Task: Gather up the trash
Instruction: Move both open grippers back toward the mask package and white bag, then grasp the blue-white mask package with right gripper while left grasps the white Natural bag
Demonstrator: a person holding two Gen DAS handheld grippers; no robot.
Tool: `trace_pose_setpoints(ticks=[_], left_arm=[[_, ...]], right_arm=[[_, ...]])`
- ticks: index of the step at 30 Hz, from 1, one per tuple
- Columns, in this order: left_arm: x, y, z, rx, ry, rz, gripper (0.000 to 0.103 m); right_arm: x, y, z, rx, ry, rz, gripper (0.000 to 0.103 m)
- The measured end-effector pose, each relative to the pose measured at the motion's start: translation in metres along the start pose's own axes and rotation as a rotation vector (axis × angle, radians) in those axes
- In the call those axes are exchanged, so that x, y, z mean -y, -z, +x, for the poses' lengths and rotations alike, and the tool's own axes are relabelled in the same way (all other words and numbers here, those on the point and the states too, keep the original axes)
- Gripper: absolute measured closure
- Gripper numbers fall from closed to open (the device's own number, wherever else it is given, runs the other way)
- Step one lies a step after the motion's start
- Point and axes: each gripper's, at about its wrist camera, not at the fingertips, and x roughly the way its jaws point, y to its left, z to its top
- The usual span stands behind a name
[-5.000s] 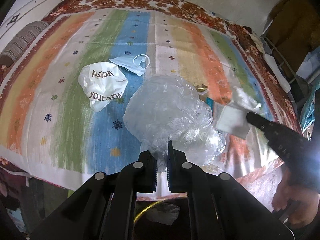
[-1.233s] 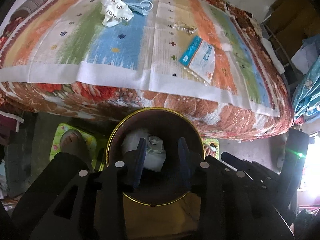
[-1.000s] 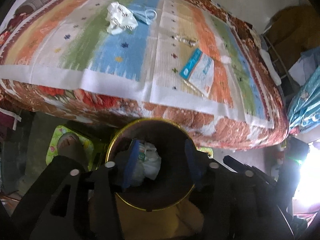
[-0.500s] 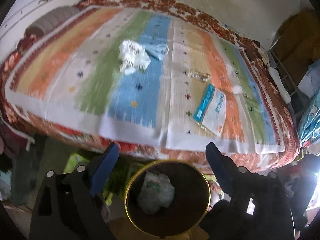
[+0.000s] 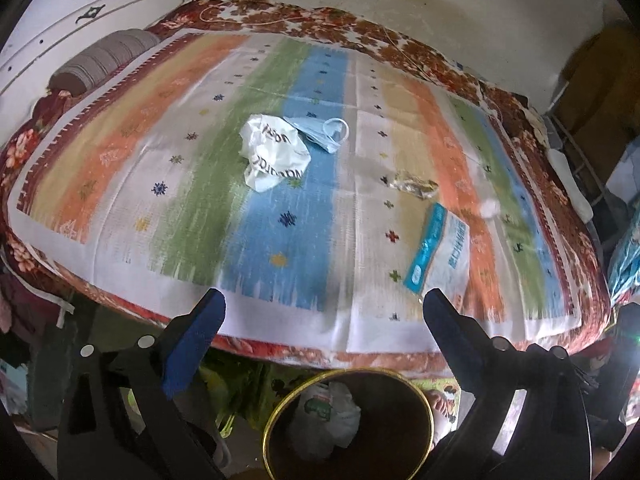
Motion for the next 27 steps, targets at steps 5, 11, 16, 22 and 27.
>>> trace_pose_setpoints(ticks=[5, 11, 16, 22, 27], left_arm=[[-0.01, -0.013, 0.007, 0.013, 0.005, -0.035, 0.006], [-0.022, -0.027, 0.016, 0.033, 0.02, -0.077, 0.006], [-0.027, -0.035, 0.025, 0.048, 0.026, -0.087, 0.006], [-0.037, -0.046, 0.034, 0.075, 0.008, -0.08, 0.006], [-0.048, -0.054, 0.041, 0.086, 0.014, -0.123, 0.006]], right_arm=[[0.013, -0.015, 0.016, -0.007, -0.026, 0.035, 0.009], [0.031, -0.019, 0.048, -0.059, -0.068, 0.117, 0.01], [0.041, -0.022, 0.065, -0.069, -0.099, 0.17, 0.012], [0.051, -0.027, 0.084, -0.077, -0.157, 0.233, 0.02], [0.053, -0.034, 0.096, -0.082, -0.194, 0.255, 0.022]])
